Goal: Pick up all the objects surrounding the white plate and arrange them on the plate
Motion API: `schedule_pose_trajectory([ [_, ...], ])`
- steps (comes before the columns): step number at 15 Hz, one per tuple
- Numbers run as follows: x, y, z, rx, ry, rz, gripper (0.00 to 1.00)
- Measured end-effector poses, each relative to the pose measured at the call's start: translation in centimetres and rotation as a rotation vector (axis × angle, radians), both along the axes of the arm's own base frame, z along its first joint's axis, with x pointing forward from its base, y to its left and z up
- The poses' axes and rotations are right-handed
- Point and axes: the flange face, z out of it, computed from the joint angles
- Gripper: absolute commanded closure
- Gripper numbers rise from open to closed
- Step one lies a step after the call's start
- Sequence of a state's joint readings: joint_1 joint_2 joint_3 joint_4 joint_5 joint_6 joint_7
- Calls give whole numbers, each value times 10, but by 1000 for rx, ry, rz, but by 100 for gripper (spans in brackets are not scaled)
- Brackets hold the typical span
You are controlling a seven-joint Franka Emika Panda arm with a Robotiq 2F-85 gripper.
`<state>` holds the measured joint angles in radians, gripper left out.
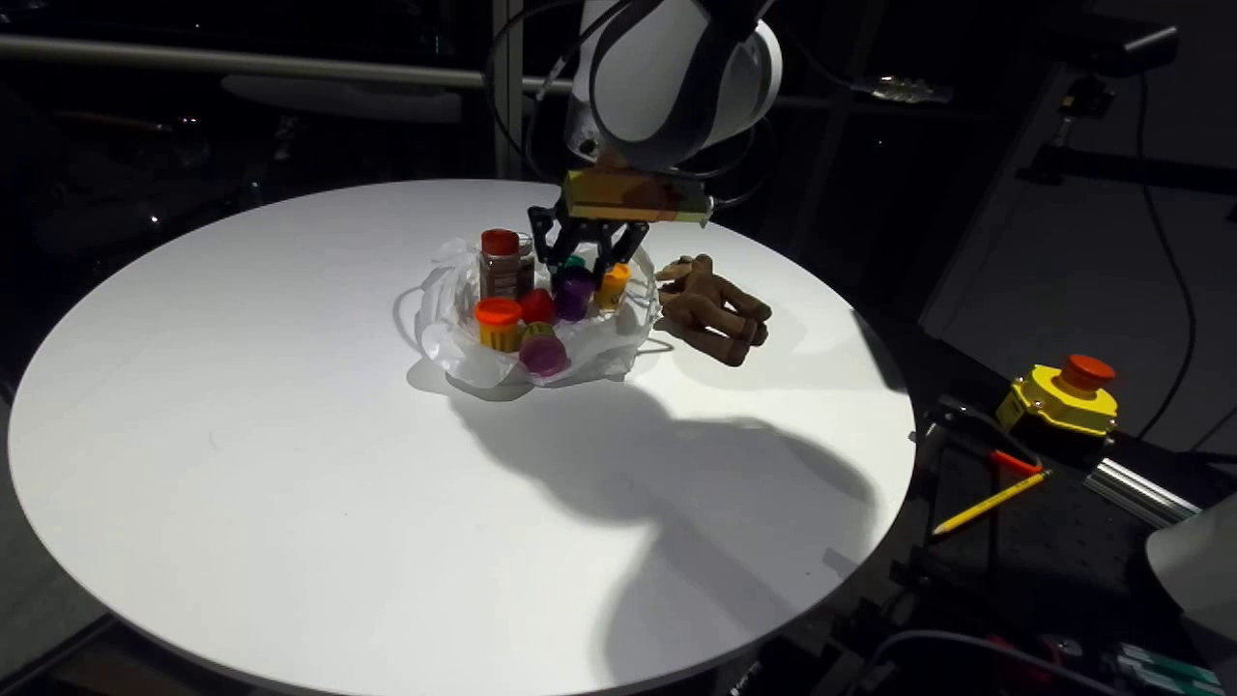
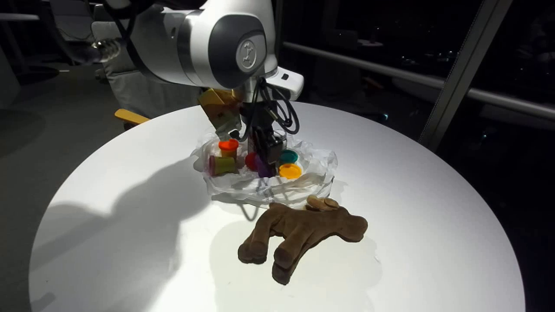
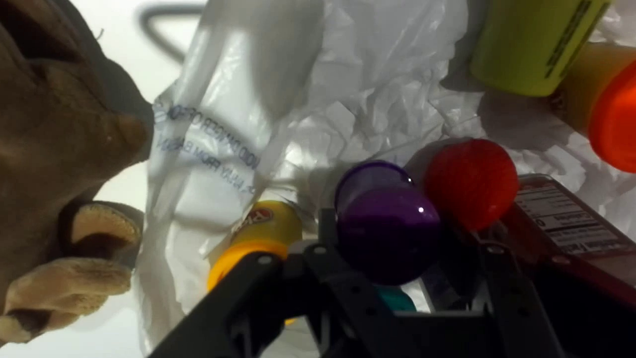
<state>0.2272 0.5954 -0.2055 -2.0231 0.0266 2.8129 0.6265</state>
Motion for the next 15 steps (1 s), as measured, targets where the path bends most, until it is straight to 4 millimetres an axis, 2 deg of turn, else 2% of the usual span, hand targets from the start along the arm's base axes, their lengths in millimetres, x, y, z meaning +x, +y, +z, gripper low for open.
schedule_pose_trajectory([
  [2, 1, 5, -4, -15, 5, 16, 24],
  [3, 1, 8, -3, -18, 7, 23, 24],
  [6, 1, 14, 4, -54, 15, 63, 1],
  [10, -10, 10, 50, -102, 25, 110, 0],
  [13, -35, 0, 87, -112, 87, 145, 0],
  [15, -50, -14, 98, -117, 131, 166, 0],
])
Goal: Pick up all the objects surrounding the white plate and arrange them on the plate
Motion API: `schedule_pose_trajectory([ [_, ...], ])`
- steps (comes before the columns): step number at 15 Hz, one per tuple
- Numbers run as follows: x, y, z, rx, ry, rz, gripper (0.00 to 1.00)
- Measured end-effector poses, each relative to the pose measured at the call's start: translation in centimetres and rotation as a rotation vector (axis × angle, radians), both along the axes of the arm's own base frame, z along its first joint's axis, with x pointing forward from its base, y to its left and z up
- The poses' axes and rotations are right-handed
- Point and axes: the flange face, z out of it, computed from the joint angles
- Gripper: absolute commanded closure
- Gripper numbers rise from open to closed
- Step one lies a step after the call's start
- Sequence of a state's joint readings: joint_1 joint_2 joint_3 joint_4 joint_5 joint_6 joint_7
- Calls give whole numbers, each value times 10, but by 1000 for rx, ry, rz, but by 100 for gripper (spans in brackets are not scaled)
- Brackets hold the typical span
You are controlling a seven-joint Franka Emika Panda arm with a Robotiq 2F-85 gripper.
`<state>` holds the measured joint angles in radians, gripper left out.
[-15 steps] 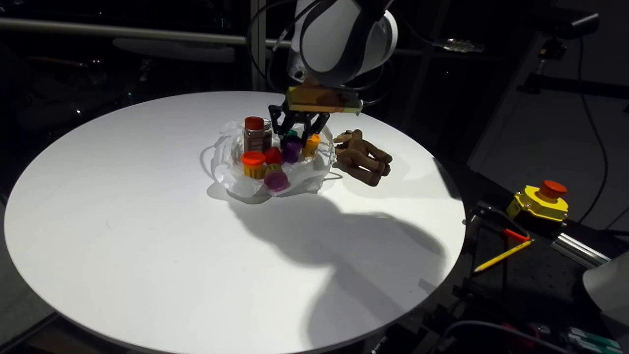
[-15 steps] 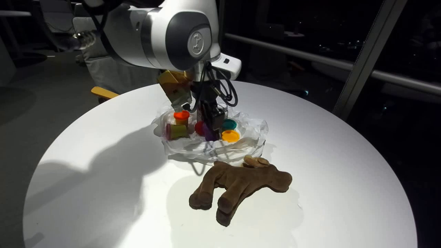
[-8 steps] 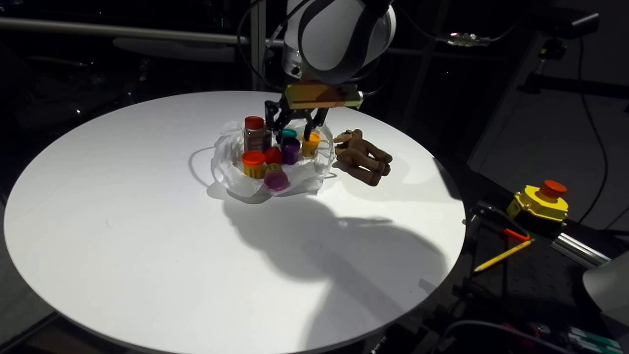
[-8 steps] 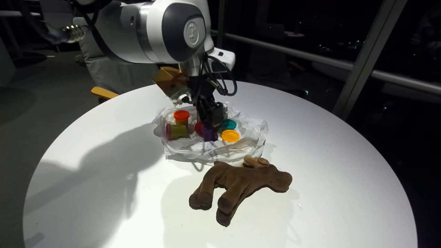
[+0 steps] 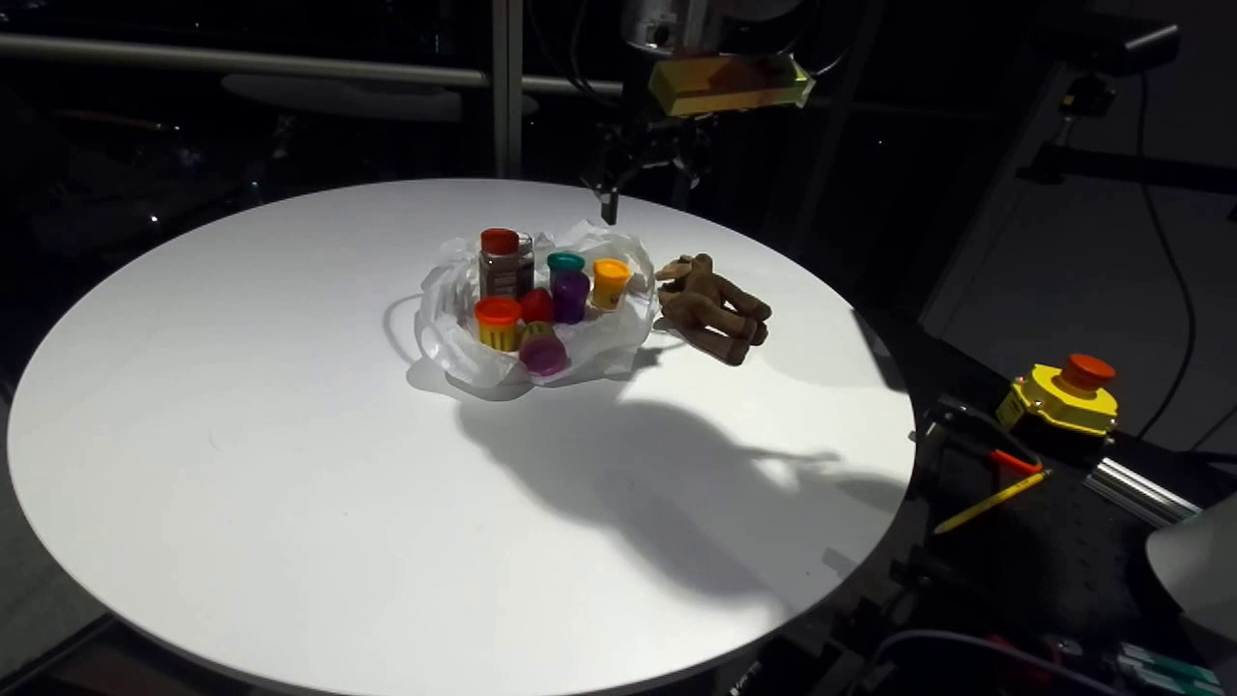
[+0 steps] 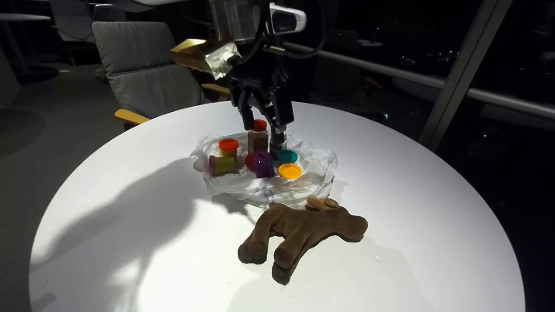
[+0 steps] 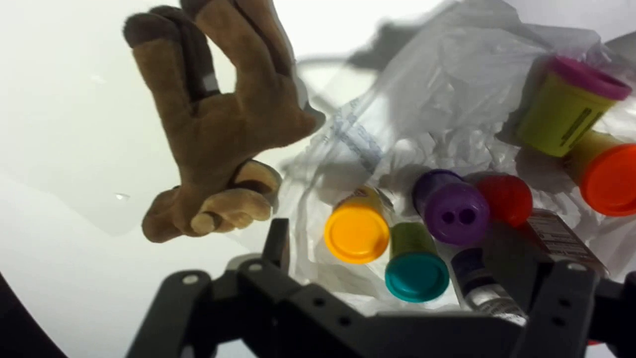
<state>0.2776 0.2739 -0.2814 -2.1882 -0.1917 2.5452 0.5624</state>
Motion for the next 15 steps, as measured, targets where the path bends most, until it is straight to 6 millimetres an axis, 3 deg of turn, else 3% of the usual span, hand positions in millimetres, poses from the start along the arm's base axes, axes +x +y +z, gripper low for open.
schedule_pose_trajectory([
  [3, -15, -28, -16, 2, 90, 21, 0],
  [10, -25, -88, -105, -16, 237, -62, 0],
  [15, -16, -107, -114, -27, 237, -89, 0],
])
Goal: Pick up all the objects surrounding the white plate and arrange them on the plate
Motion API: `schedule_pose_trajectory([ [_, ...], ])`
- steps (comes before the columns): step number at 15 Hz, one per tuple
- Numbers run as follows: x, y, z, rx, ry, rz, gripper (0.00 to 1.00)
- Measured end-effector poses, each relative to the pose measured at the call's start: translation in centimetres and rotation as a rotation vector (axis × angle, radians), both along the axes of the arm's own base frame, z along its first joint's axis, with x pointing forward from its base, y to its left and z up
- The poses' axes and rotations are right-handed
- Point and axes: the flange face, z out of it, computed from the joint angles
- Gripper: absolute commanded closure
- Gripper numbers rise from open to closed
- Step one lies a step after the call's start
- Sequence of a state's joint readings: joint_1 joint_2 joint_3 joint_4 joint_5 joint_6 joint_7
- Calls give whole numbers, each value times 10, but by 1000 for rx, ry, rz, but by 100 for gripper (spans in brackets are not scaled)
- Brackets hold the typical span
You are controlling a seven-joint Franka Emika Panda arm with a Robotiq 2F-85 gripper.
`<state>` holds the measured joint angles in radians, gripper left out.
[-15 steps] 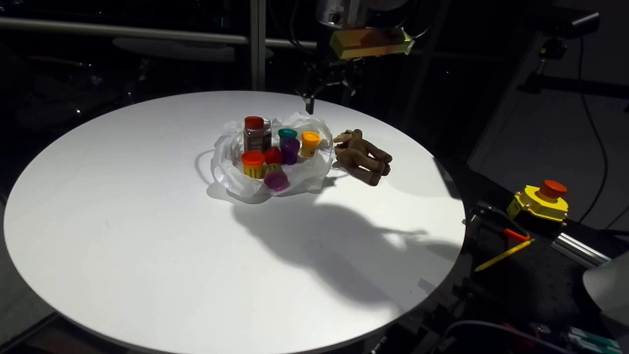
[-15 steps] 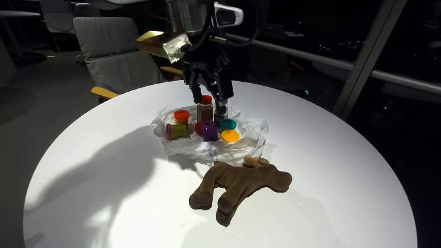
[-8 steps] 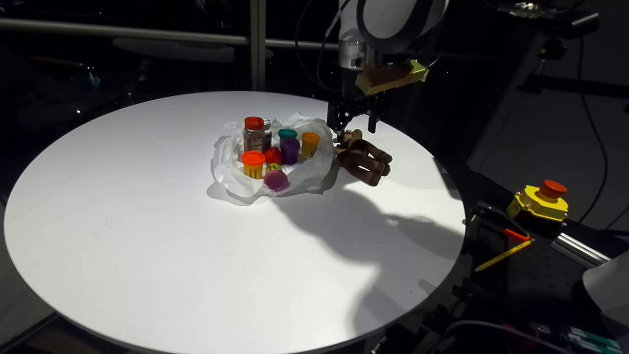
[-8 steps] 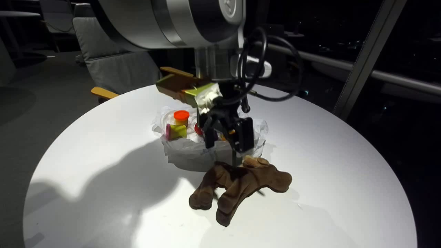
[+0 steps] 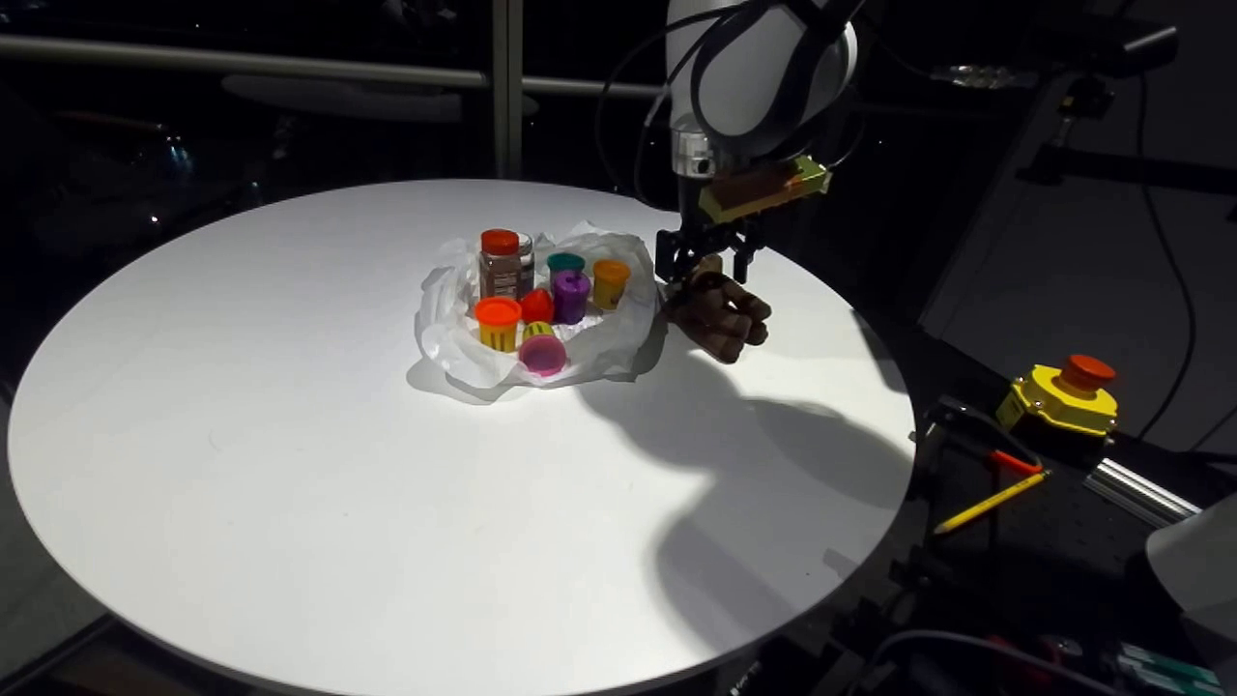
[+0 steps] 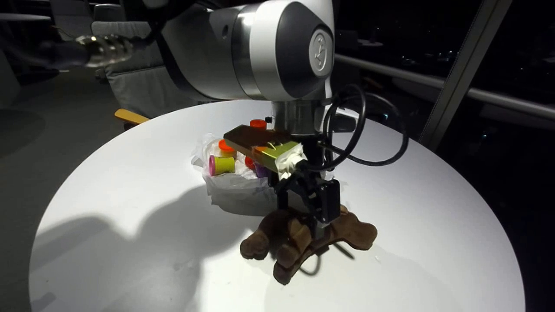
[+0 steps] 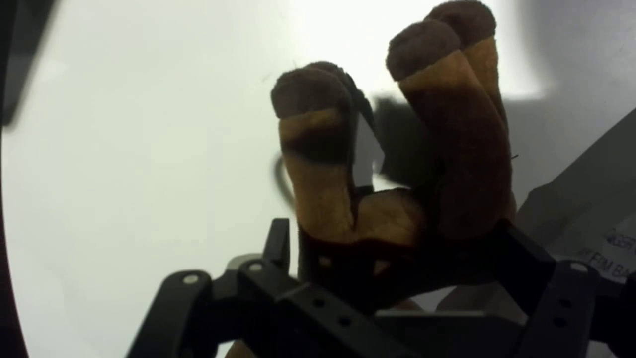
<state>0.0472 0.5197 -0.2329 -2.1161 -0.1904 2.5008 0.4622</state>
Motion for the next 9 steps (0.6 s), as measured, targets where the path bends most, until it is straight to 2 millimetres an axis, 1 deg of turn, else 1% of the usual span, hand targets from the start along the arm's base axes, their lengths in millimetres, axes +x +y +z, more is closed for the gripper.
schedule_pose_trajectory([
  [1, 2, -3, 0, -3, -2, -3, 4],
  [2, 4, -5, -2, -5, -1, -6, 26],
  [3, 4, -7, -5, -5, 4, -10, 29],
  [4, 5, -8, -9, -4, 12, -17, 29],
  [7, 8, -14, -19, 5, 40, -41, 52],
  [8, 10, -17, -21, 10, 46, -52, 61],
  [9, 11, -20, -21, 17, 50, -66, 67],
])
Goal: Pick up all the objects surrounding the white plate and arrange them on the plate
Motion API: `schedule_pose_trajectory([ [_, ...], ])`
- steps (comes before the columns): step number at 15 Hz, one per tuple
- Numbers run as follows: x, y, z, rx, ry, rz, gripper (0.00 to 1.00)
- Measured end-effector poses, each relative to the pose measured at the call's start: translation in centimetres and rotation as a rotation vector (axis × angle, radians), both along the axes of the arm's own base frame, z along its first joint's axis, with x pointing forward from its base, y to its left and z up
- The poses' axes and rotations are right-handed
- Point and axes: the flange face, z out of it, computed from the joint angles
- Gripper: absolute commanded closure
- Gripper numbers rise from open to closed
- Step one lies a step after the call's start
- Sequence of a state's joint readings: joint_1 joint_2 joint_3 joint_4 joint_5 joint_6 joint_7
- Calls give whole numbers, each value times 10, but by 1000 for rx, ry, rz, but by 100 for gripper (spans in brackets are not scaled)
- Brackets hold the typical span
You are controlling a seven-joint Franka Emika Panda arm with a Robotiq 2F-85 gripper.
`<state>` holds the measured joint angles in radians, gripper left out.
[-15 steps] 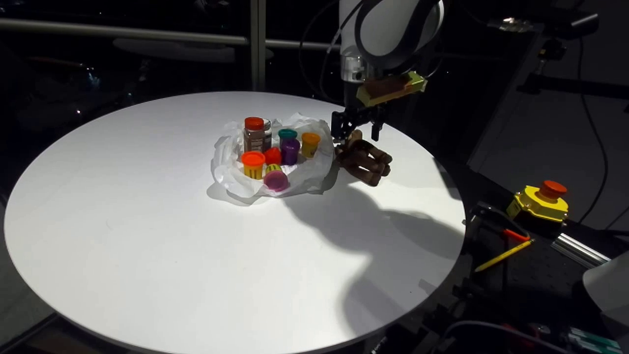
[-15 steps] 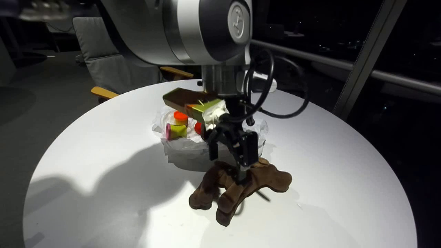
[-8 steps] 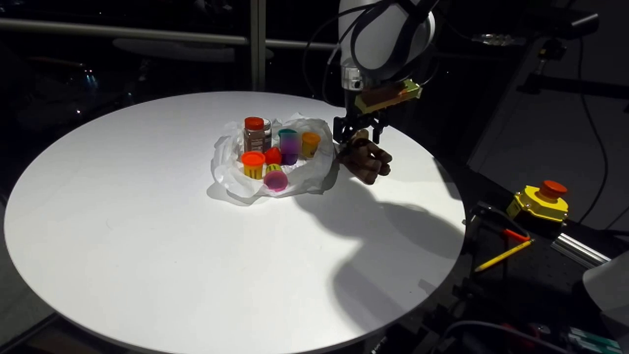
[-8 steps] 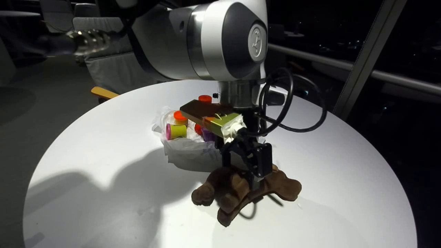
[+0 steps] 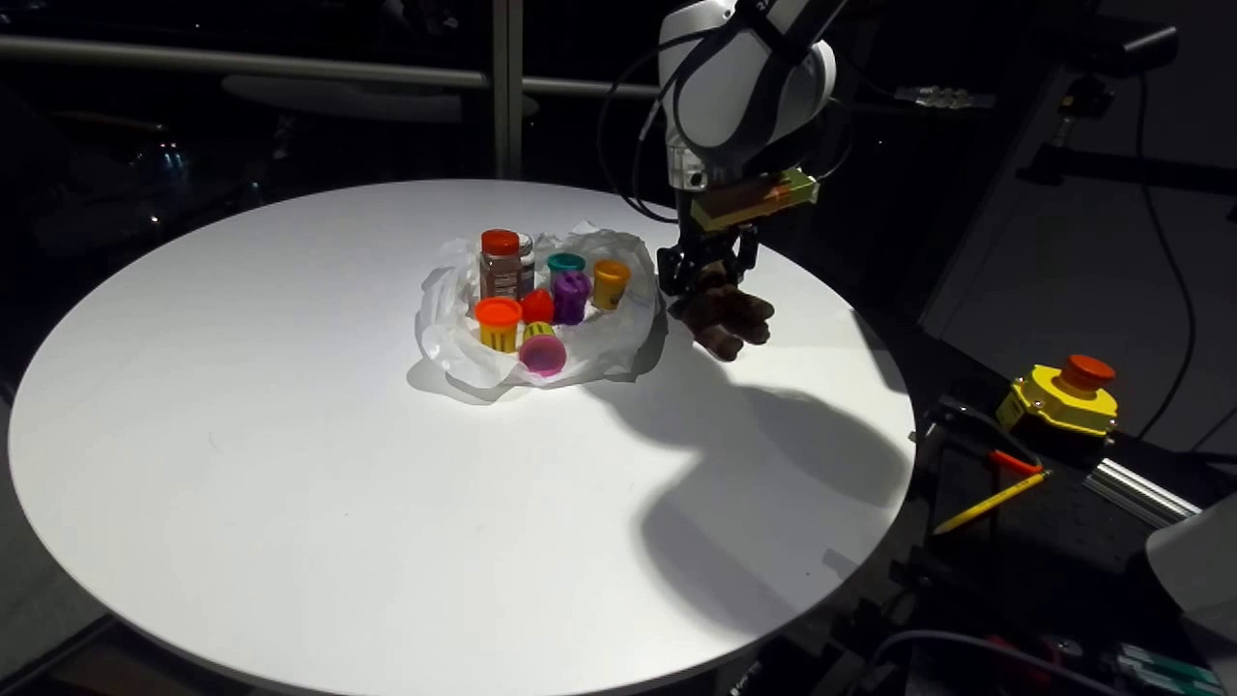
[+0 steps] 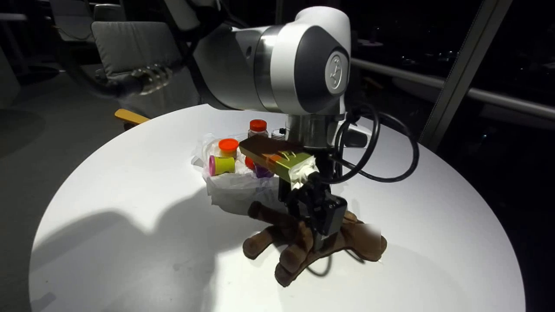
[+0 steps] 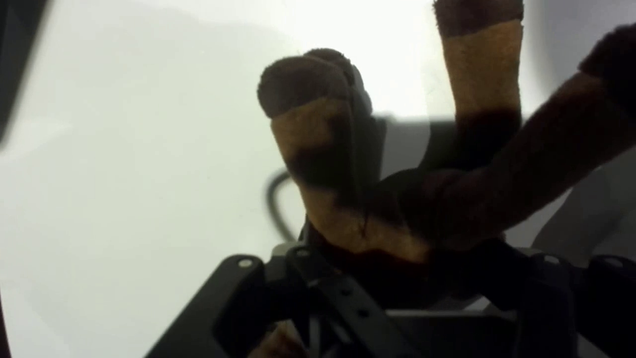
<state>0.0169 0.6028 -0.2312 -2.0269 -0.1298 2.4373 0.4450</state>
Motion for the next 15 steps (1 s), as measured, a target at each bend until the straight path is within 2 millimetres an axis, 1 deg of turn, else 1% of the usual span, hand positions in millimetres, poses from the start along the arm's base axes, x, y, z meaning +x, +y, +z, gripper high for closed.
schedule_pose_trajectory([
  [1, 1, -3, 1, 8, 2, -14, 75],
  [2, 2, -8, 4, 16, 0, -28, 81],
  [4, 3, -17, 11, 30, -16, -54, 86],
  [5, 3, -22, 18, 35, -28, -67, 88],
  [6, 3, -28, 26, 38, -43, -81, 84],
  [7, 4, -33, 36, 39, -60, -93, 84],
  [8, 3, -37, 49, 39, -80, -101, 87],
  [10, 1, -40, 81, 39, -128, -106, 85],
  [12, -4, -29, 116, 35, -172, -77, 85],
  [13, -7, -18, 134, 33, -192, -48, 85],
  [14, -10, -2, 150, 34, -207, -12, 85],
  [15, -13, 18, 163, 38, -220, 28, 85],
])
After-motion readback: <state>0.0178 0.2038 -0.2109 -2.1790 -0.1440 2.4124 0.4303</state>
